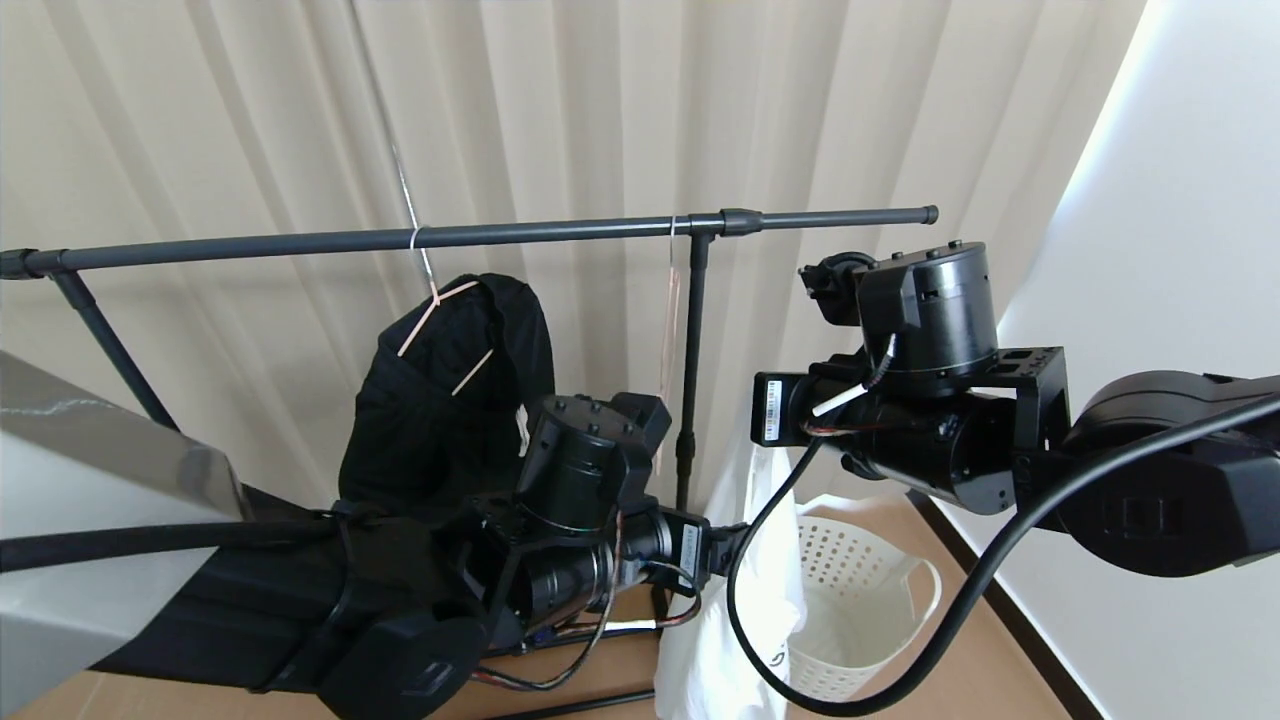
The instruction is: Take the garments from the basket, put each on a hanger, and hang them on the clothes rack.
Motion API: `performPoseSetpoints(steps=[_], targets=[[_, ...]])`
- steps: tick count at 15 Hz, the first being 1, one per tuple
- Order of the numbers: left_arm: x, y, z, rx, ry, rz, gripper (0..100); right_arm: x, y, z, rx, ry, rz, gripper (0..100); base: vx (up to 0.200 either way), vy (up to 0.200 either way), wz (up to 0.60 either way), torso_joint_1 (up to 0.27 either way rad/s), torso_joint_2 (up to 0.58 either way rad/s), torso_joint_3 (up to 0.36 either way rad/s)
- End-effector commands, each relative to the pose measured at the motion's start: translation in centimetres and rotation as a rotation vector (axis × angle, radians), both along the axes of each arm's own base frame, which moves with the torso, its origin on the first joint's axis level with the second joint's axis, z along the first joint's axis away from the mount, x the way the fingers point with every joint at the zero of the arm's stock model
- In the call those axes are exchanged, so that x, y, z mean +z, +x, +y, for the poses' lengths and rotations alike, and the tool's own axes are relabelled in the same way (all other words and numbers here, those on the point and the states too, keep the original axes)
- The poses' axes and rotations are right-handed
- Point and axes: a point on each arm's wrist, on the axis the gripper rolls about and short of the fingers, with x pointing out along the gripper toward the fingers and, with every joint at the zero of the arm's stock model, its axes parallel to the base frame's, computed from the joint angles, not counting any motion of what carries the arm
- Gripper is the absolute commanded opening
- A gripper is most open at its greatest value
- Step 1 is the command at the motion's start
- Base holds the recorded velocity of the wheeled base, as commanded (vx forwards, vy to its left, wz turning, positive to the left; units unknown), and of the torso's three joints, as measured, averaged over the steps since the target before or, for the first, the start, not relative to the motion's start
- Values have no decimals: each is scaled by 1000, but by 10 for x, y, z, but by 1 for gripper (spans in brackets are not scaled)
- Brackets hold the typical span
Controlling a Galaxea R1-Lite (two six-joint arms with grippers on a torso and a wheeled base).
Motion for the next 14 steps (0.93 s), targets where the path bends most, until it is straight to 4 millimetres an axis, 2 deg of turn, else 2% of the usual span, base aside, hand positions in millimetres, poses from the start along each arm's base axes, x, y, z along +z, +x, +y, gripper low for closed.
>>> performPoseSetpoints(steps=[1, 6, 11, 14], targets=[[-5, 2, -6, -7, 3, 6, 100, -1, 0, 1, 1, -2, 2, 0, 0, 0, 0, 0, 0, 0], [1, 12, -14, 24, -48, 2, 100, 3, -8, 6, 12, -2, -10, 0, 0, 0, 0, 0, 0, 0], [-7, 38, -30, 167, -22, -58, 100, 5, -12, 6, 10, -1, -18, 0, 0, 0, 0, 0, 0, 0], [-10, 46, -29, 217, -5, -78, 100, 6, -13, 4, -1, -5, -21, 0, 0, 0, 0, 0, 0, 0]])
